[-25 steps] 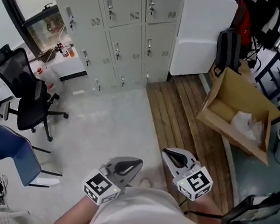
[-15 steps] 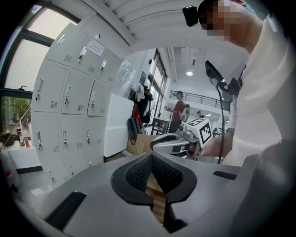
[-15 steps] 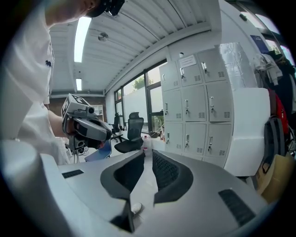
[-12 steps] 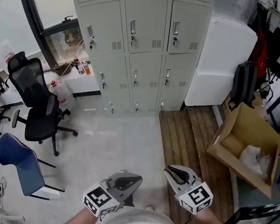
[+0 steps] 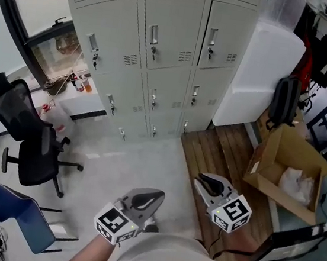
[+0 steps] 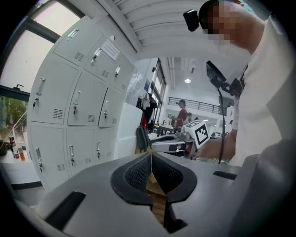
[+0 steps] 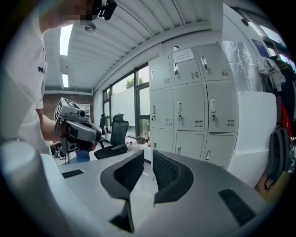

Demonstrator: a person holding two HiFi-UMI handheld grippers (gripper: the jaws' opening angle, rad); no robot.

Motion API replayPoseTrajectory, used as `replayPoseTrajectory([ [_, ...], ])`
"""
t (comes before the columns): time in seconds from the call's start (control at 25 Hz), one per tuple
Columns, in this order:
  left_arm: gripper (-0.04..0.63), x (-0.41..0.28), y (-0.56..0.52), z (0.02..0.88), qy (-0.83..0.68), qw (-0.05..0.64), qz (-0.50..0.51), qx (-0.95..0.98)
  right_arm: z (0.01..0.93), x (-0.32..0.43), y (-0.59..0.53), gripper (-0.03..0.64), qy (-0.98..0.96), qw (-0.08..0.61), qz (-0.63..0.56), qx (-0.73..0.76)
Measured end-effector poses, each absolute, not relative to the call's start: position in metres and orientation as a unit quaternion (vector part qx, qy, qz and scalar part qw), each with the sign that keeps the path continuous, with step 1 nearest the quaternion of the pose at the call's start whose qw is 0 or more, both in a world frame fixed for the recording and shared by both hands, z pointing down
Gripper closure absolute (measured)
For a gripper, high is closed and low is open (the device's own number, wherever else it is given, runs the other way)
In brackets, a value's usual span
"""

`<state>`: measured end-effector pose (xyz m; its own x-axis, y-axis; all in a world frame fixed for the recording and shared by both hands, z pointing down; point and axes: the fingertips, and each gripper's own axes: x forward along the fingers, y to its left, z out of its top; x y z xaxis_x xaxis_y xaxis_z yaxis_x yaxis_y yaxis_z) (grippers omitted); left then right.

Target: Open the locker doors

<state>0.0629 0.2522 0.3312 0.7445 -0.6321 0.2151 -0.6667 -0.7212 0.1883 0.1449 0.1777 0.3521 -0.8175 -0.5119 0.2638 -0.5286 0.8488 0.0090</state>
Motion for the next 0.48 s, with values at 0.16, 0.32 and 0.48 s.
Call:
replayPoseTrajectory([
  [0.16, 0.583, 0.022, 0.21, 0.341, -0.347, 0.129, 0.073, 0.926, 0.364, 0.109, 0.126, 0.594, -0.946, 0.129, 0.041, 0.293],
  [0.32, 0.583, 0.011, 0.168, 0.355, -0.337, 0.145, 0.072, 0.927, 0.378, 0.096, 0.076, 0.592, -0.94, 0.129, 0.07, 0.308],
  [0.48, 0.583, 0.02, 0.116, 0.365, -0.329, 0.151, 0.066, 0.93, 0.401, 0.103, 0.009, 0.591, -0.933, 0.141, 0.075, 0.323],
])
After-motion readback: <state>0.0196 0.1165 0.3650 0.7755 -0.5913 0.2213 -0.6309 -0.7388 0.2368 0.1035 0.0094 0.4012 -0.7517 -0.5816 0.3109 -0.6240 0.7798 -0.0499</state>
